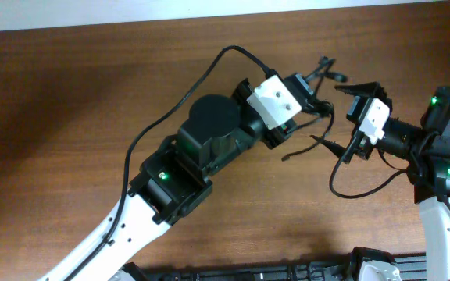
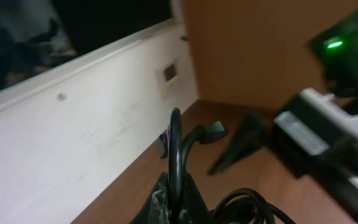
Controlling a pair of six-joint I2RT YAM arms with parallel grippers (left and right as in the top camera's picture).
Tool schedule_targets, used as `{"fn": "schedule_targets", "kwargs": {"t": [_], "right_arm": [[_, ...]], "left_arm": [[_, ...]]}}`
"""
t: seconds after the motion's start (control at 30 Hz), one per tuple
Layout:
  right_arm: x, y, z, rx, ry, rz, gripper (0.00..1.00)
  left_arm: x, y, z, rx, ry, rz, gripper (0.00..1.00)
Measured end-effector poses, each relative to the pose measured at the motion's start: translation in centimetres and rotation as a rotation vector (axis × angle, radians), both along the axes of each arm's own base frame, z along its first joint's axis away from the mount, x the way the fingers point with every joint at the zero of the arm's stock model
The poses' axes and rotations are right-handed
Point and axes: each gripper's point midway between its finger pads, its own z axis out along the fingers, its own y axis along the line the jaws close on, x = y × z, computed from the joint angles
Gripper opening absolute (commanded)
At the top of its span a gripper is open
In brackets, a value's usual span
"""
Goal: Untangle cables
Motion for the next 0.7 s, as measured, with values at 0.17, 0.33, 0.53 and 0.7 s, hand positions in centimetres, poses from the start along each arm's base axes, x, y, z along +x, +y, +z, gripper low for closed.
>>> {"fn": "schedule_targets", "kwargs": {"t": [0.17, 0.33, 0.53, 0.7], "right_arm": [[-0.9, 0.9, 0.8, 0.032, -0.041, 0.078, 0.32], [-2.1, 1.9, 1.9, 0.095, -0.064, 0.169, 0.04], [-3.1, 2.3, 1.9, 0.144, -0.02, 0.205, 0.04], [-3.5, 2.5, 1.7, 0.165, 0.02, 0.209, 0.04]], "left_arm": [[-0.7, -0.4, 0.6, -0.035, 0.009, -0.047, 0.0], [-1.2, -0.7, 0.9, -0.057, 0.025, -0.074, 0.0], [-0.7, -0.4, 1.0, -0.062, 0.027, -0.043, 0.0], [2.2, 2.0, 0.6, -0.083, 0.066, 0.188, 0.0]]}}
